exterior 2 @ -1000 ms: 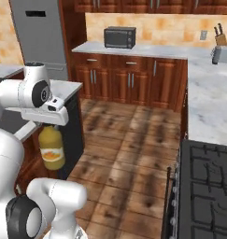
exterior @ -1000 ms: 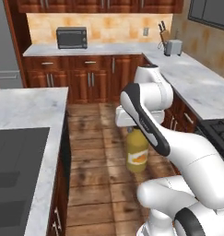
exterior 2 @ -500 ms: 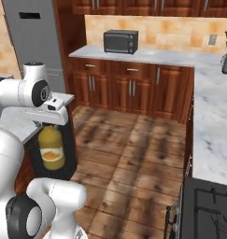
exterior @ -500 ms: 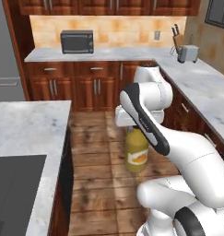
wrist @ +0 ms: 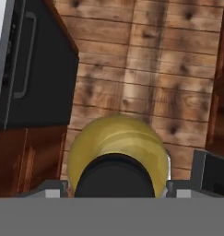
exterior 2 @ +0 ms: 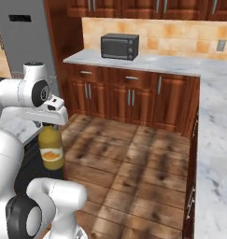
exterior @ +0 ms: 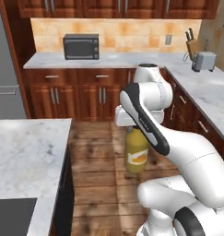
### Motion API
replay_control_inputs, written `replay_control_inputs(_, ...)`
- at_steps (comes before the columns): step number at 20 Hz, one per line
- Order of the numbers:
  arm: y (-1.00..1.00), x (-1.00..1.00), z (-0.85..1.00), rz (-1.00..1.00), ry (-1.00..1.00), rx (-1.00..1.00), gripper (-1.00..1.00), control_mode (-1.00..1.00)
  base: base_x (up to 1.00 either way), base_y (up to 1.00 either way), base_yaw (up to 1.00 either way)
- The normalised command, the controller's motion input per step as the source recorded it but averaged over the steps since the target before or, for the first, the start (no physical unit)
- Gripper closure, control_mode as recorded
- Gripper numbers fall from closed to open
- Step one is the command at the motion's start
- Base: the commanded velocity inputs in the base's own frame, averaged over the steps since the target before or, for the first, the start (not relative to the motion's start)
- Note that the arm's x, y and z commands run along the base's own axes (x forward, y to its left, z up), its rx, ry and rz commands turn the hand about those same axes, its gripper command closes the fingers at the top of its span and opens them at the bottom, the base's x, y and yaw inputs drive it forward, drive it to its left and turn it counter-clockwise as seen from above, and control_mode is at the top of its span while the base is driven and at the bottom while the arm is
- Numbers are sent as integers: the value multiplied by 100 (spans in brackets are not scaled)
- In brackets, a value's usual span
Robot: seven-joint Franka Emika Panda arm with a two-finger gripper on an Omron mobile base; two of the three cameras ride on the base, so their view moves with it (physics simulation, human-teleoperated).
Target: Place the drinks on the dining counter in a tight cluster.
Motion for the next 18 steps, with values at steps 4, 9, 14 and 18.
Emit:
replay_control_inputs(4,0,0,0,0,0,0,100,100,87,-2,8)
replay_control_inputs(9,0,0,0,0,0,0,100,100,87,-1,12)
replay_control_inputs(14,0,0,0,0,0,0,100,100,86,0,15)
replay_control_inputs(18,0,0,0,0,0,0,100,100,86,0,20)
